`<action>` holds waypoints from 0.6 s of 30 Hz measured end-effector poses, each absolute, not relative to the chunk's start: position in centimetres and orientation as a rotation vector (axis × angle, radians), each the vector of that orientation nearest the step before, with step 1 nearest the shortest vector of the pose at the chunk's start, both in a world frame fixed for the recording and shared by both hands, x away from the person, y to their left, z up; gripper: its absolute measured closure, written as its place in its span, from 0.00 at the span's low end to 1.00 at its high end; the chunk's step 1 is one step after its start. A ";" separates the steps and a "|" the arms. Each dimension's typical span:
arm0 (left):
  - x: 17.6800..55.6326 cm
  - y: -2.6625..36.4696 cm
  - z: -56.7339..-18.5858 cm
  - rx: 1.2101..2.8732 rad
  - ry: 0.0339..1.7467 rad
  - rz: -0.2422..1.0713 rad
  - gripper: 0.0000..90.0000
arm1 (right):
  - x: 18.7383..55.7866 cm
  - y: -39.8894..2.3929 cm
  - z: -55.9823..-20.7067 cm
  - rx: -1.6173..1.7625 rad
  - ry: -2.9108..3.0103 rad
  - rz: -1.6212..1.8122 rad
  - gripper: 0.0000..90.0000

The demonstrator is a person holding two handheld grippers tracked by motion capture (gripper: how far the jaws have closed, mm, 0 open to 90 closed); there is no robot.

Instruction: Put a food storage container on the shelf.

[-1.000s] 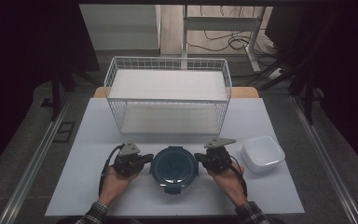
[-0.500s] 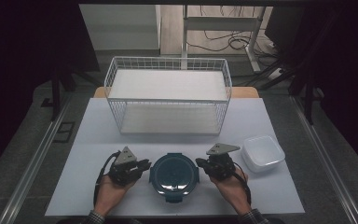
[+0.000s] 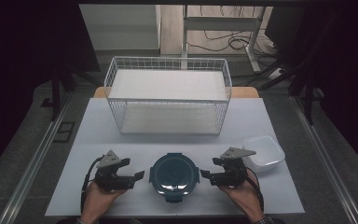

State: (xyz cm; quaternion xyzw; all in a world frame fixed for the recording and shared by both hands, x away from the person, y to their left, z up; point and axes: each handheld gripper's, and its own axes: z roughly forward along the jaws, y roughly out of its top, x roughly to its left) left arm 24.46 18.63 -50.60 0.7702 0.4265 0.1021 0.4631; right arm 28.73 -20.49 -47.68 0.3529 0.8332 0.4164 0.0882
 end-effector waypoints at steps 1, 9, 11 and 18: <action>24.4 18.6 -50.6 1.900 1.044 0.255 0.22 | 28.7 -20.4 -47.6 1.052 2.473 1.238 0.30; 24.1 17.6 -50.2 1.895 0.988 0.244 0.20 | 28.2 -19.7 -47.1 1.013 2.482 1.284 0.26; 24.1 17.4 -50.1 1.890 0.978 0.229 0.19 | 28.1 -19.5 -47.0 1.011 2.482 1.304 0.25; 24.2 16.0 -50.0 1.897 0.949 0.194 0.18 | 27.8 -18.4 -47.0 0.998 2.515 1.332 0.23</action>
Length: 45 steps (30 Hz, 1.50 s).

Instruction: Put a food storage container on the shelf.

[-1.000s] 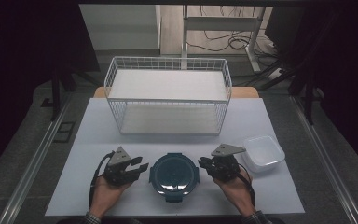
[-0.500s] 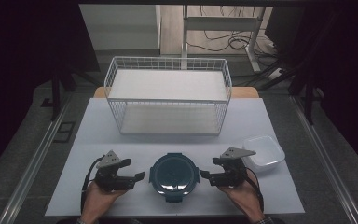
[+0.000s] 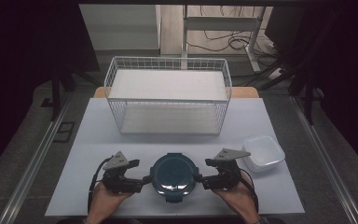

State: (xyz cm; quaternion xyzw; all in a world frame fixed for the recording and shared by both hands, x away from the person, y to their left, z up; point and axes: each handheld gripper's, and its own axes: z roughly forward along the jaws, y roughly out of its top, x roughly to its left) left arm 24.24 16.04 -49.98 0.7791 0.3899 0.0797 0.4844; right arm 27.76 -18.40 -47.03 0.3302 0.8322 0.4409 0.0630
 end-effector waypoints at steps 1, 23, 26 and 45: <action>24.3 15.9 -50.0 1.898 0.947 0.182 0.17 | 27.8 -18.2 -47.1 0.997 2.521 1.331 0.21; 24.7 16.2 -51.7 1.866 0.971 -0.206 0.45 | 28.6 -18.4 -49.5 1.276 2.743 1.436 0.46; 24.2 16.1 -51.3 1.873 0.942 -0.164 0.48 | 28.5 -18.6 -49.1 1.303 2.731 1.436 0.49; 22.6 16.7 -52.0 1.771 1.013 -0.182 0.55 | 28.3 -19.4 -49.2 1.467 2.744 1.560 0.58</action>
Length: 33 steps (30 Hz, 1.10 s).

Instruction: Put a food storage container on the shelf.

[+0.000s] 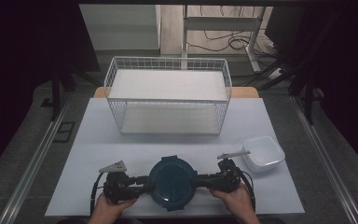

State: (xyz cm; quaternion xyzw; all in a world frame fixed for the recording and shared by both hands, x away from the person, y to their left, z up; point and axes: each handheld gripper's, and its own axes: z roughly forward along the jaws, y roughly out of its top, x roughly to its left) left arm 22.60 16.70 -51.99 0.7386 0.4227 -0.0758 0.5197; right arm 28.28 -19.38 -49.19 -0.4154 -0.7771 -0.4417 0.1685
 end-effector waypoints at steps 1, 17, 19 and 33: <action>22.6 16.7 -52.1 1.755 1.035 -0.198 0.55 | 28.2 -19.3 -49.1 -1.181 -2.219 -1.255 0.58; 22.7 17.3 -52.5 1.609 1.134 -0.385 0.65 | 27.4 -19.8 -48.7 -1.236 -2.159 -1.278 0.65; 23.0 17.3 -52.3 1.606 1.142 -0.384 0.65 | 27.3 -19.7 -48.6 -1.240 -2.179 -1.286 0.65; 24.8 17.2 -49.2 1.625 1.097 -0.271 0.64 | 28.4 -19.8 -46.7 -1.223 -2.202 -1.406 0.64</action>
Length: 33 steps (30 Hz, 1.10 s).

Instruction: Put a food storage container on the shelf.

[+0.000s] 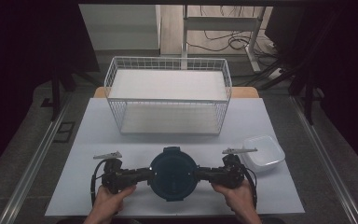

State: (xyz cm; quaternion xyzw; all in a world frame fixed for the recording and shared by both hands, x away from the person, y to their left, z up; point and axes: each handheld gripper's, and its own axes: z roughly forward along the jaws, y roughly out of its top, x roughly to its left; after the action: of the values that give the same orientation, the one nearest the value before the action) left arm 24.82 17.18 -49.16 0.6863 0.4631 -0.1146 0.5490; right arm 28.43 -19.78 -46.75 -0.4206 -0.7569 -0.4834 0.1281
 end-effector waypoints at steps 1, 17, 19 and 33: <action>25.0 17.2 -48.8 1.629 1.092 -0.261 0.64 | 28.6 -19.8 -46.5 -1.220 -2.205 -1.417 0.64; 27.9 17.5 -44.2 1.630 1.044 -0.164 0.64 | 31.5 -19.3 -42.1 -1.176 -2.258 -1.539 0.64; 28.1 17.5 -43.7 1.629 1.049 -0.157 0.64 | 31.9 -19.2 -41.6 -1.171 -2.258 -1.544 0.64; 31.0 18.1 -39.6 1.615 1.037 -0.108 0.64 | 35.2 -18.3 -37.4 -1.155 -2.289 -1.601 0.63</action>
State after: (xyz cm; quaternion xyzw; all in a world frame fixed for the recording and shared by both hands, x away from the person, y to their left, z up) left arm 31.00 18.13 -39.58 0.6888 0.4423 -0.0462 0.5725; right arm 35.20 -18.25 -37.40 -0.3814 -0.7559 -0.5287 0.0595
